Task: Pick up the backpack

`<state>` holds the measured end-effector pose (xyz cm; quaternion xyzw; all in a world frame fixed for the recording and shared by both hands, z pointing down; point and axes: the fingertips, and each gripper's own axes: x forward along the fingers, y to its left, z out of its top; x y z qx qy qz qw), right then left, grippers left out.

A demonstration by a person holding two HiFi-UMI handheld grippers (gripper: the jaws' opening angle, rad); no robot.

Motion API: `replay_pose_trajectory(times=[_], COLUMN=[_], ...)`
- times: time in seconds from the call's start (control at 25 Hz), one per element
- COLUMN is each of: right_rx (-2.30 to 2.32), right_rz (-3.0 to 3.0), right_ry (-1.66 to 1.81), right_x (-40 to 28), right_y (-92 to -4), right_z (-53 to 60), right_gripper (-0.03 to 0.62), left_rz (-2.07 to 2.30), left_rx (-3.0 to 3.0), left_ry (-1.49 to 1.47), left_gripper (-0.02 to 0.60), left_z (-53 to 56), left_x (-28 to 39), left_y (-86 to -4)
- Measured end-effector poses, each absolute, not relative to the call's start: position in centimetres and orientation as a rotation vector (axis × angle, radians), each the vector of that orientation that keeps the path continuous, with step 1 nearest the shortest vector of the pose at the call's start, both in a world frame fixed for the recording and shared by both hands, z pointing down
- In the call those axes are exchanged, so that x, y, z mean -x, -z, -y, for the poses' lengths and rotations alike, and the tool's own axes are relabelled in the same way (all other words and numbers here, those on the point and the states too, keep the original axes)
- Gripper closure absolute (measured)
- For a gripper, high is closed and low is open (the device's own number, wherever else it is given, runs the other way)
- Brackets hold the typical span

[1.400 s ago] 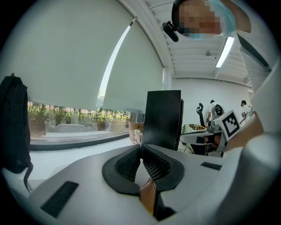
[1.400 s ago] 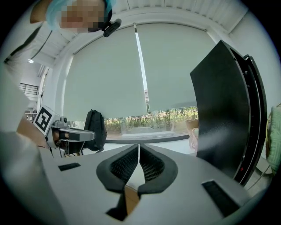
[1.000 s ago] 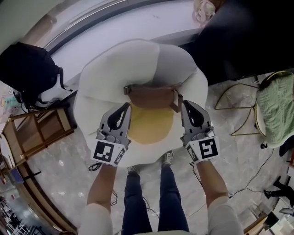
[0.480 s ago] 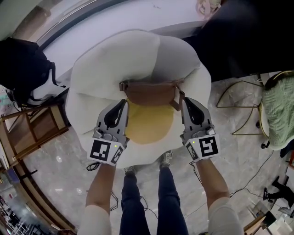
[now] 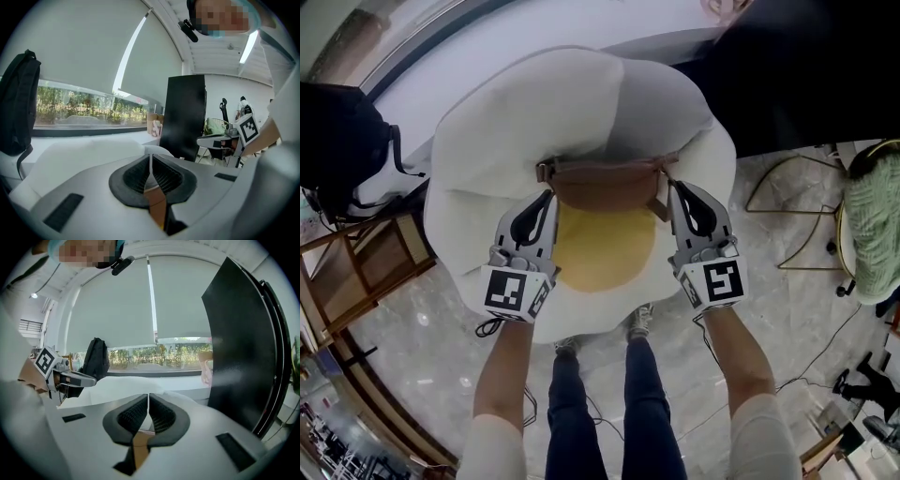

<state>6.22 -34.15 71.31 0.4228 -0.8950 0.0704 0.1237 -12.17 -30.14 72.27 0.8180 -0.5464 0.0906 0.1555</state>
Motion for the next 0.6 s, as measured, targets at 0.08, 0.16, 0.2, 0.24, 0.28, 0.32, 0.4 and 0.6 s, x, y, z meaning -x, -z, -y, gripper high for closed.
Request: replay_pose_trajectory(times=[0.08, 0.16, 0.2, 0.24, 0.28, 0.32, 0.4, 0.6], right_rx=[-1.239, -1.238, -1.234, -1.226, -1.216, -1.204, -1.183, -1.131], right_rz=[2.587, 2.558, 2.549, 2.544, 2.54, 2.534, 2.515, 2.456], right_ry=[-0.207, -0.208, -0.211, -0.218, -0.224, -0.228, -0.22, -0.224], right_x=[-6.4, -6.5, -6.5, -6.5, -6.5, -6.4, -6.4, -6.6], right_y=[-72.3, -73.4, -73.9, -74.3, -74.8, -75.2, -76.1, -78.6], right_z=[34.6, 35.0, 35.1, 35.2, 35.3, 35.3, 35.6, 36.2], right_gripper=[0.563, 0.563, 0.563, 0.563, 0.563, 0.563, 0.562, 0.473], left_rz=[1.568, 1.56, 1.552, 1.544, 1.537, 1.531, 1.525, 1.511], left_rx=[-2.331, -2.324, -2.322, -2.319, -2.316, -2.31, -2.294, -2.235], left_ry=[-0.271, -0.285, -0.29, -0.296, -0.302, -0.311, -0.333, -0.383], left_gripper=[0.54, 0.54, 0.54, 0.54, 0.54, 0.54, 0.54, 0.538], left_z=[30.5, 30.7, 30.8, 30.8, 30.9, 30.9, 30.9, 31.2], left_x=[12.5, 12.6, 12.7, 12.7, 12.8, 12.9, 13.1, 13.5], left_y=[-73.4, -74.4, -74.9, -75.3, -75.8, -76.2, -77.0, -79.4])
